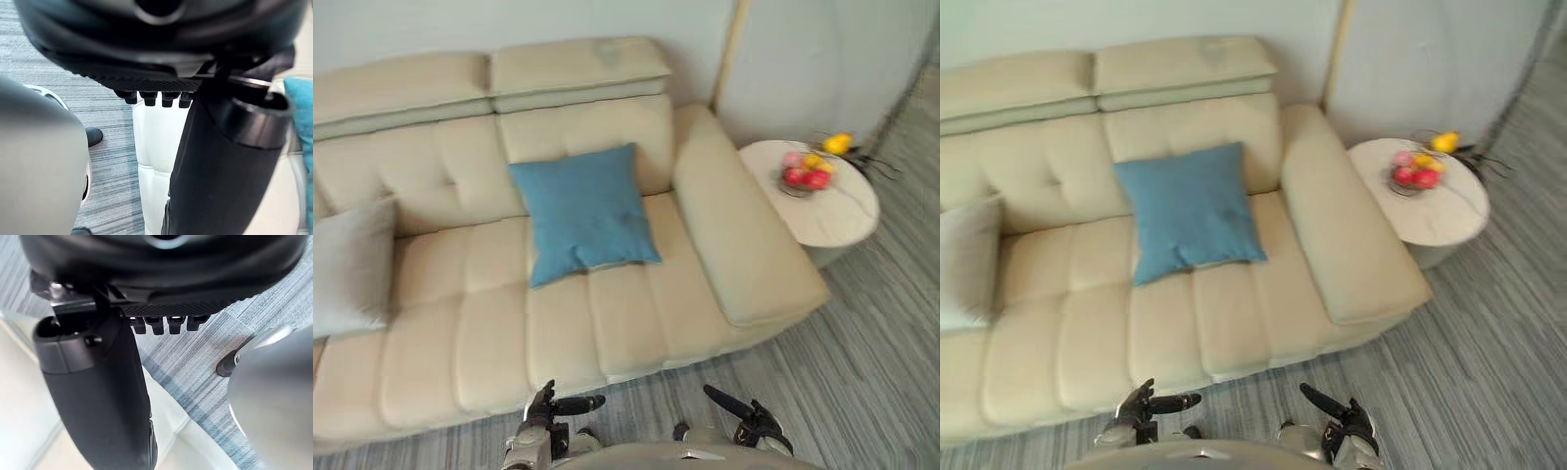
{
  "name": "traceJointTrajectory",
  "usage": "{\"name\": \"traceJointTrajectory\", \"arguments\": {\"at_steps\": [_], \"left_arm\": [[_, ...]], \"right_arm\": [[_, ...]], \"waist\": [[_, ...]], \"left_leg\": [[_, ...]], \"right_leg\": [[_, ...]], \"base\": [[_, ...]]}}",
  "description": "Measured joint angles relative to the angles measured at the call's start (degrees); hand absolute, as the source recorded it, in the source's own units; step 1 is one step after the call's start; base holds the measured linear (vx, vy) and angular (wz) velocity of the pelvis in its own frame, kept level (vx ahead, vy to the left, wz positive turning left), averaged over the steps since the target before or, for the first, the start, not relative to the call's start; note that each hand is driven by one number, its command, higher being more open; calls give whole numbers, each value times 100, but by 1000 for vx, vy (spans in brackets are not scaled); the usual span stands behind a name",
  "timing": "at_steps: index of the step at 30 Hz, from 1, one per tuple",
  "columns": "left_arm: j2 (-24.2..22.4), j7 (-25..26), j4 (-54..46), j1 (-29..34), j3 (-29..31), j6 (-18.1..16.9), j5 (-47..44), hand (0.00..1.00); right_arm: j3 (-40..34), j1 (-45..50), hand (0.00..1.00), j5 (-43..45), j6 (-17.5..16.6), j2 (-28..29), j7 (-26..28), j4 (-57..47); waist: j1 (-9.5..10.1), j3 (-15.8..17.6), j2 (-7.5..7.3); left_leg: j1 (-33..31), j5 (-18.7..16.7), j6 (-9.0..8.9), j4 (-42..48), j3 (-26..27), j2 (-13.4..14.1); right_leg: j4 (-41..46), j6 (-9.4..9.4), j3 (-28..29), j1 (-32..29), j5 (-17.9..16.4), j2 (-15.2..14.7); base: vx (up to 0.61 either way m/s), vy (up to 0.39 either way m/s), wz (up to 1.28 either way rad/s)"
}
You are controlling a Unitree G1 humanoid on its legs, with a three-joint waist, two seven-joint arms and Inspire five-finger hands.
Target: Pick up cushions and gather them together orderly.
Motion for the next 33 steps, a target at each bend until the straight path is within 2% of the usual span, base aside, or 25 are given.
{"name": "traceJointTrajectory", "arguments": {"at_steps": [1,2,4,5,6,7,8,9,11,13,15,16,17,18,19,20,22,23,25,26,27,29,31,32,33], "left_arm": [[-17,0,-2,-34,-4,2,0,100],[-25,4,-18,-48,-1,6,2,100],[-19,9,-33,8,-13,21,0,100],[-5,24,-65,26,-18,47,-5,100],[22,30,-65,45,-23,57,-8,100],[34,22,-65,66,-24,64,-8,100],[59,18,-64,133,-32,60,-8,100],[144,16,-33,195,-61,55,-8,100],[234,11,105,192,-81,67,-5,100],[255,13,117,123,-257,74,-2,100],[244,-12,119,66,-304,73,2,100],[224,-13,123,37,-297,70,2,100],[161,-14,115,46,-196,52,2,100],[143,-13,113,48,-166,51,0,100],[114,-47,-54,63,-47,-59,-37,100],[102,-52,-113,57,-44,-81,-74,100],[49,-69,-262,48,-41,-122,-141,100],[-57,-80,-442,45,-2,-174,-171,100],[-113,-81,-501,28,4,-235,-182,100],[-173,-82,-573,18,28,-251,-182,100],[-229,-88,-609,11,127,-250,-197,100],[-244,-84,-629,11,181,-248,-245,100],[-207,-77,-601,32,197,-195,-244,100],[-128,-69,-566,35,194,-157,-249,100],[-69,-56,-546,44,194,-123,-259,100]], "right_arm": [[39,-11,100,-33,12,5,9,-20],[173,-90,100,-35,32,21,20,-30],[175,-108,100,-37,30,42,11,-78],[138,-114,100,-22,35,26,-4,-83],[142,-122,100,-43,29,17,-11,-82],[137,-143,100,-39,24,-49,2,-80],[156,-175,100,-52,14,-106,-7,-66],[217,-244,100,-123,8,-200,-4,-7],[205,-260,100,-150,-34,-241,-8,-7],[199,-337,100,-150,-48,-375,-50,166],[166,-331,100,-143,-34,-432,-55,289],[120,-323,100,-145,-30,-420,-63,342],[103,-251,100,-145,-15,-400,-79,308],[104,-235,100,-144,-16,-397,-83,290],[109,-191,100,-140,-7,-343,-100,212],[99,-196,100,-140,-8,-323,-99,211],[72,-180,100,-138,-6,-278,-104,213],[-21,-152,100,-129,-6,-192,-119,198],[-16,-154,100,-89,-7,-131,-135,179],[-18,-146,100,-75,-4,-111,-139,129],[-26,-105,100,-49,-3,-98,-159,93],[-30,-70,100,-22,-4,-74,-213,80],[-26,42,100,-22,5,5,-211,-28],[-15,124,100,-24,2,81,-205,-111],[-24,146,100,-27,6,133,-170,-124]], "waist": [[14,14,-50],[64,45,-117],[79,57,-169],[83,62,-158],[81,70,-145],[75,113,-44],[89,117,18],[108,151,75],[80,174,178],[15,181,184],[-41,207,199],[-75,260,198],[-36,364,169],[-30,373,182],[-7,378,178],[25,383,174],[138,391,152],[274,395,143],[287,392,128],[299,391,127],[321,385,128],[372,341,110],[384,238,-6],[381,115,-174],[425,28,-237]], "left_leg": [[0,-46,-78,-31,196,6],[8,-46,-75,-7,679,51],[49,-63,-54,-10,1262,93],[137,-61,-57,-66,1654,110],[225,-59,-60,-96,1879,123],[397,-20,-131,-176,2165,175],[600,28,-215,-301,2433,171],[806,72,-278,-408,2625,184],[863,233,-223,-522,2637,189],[911,663,-275,-496,2658,131],[838,800,-352,154,2529,354],[749,870,-284,805,2375,594],[306,711,71,2501,1741,1102],[190,608,63,2755,1600,1149],[-612,36,-192,3575,779,1040],[-777,-45,-159,3536,622,950],[-1089,-162,-127,3242,390,727],[-1401,-197,-76,2573,-1,445],[-1662,-174,-72,1888,-539,163],[-1855,-131,-96,1383,-1031,-40],[-1917,-18,-21,1030,-1321,-126],[-1890,152,157,730,-1378,-127],[-1677,632,82,659,-1098,-139],[-1669,530,59,700,-779,-169],[-1651,474,94,657,-446,-148]], "right_leg": [[55,63,40,-132,47,34],[99,36,-248,-433,260,58],[306,-139,-1584,-848,222,-248],[550,-413,-3075,-1000,15,-700],[646,-580,-3862,-984,-96,-941],[698,-753,-4583,-941,-185,-1166],[722,-817,-5257,-828,-201,-1385],[707,-823,-5518,-767,-24,-1352],[674,-887,-5233,-864,-53,-1122],[789,-1049,-4884,-1047,-138,-967],[754,-1112,-4757,-909,-223,-872],[682,-1131,-4677,-721,-278,-763],[528,-1167,-4409,-325,-367,-486],[507,-1174,-4358,-268,-396,-444],[400,-1251,-3968,-3,-513,-167],[341,-1246,-3839,77,-511,-103],[276,-1226,-3502,187,-511,13],[211,-1216,-3121,297,-519,130],[172,-1207,-2766,366,-529,221],[177,-1171,-2434,381,-574,313],[212,-1109,-2198,390,-636,378],[423,-1048,-1849,348,-850,480],[855,-910,-1533,239,-1255,487],[1011,-826,-1590,68,-1440,281],[1093,-685,-1816,-116,-1469,16]], "base": [[-98,102,-138],[-98,68,-176],[-50,25,-168],[0,28,-129],[45,15,-144],[96,-11,-136],[202,-23,-178],[216,-29,-161],[241,-143,-116],[250,-236,-95],[162,-219,-43],[148,-248,-72],[132,-219,-75],[113,-155,-134],[91,-75,-108],[115,-52,-126],[98,3,-113],[128,52,-150],[170,76,-143],[244,113,-148],[204,96,-137],[320,163,-120],[396,186,-112],[319,132,-98],[417,152,-122]]}}
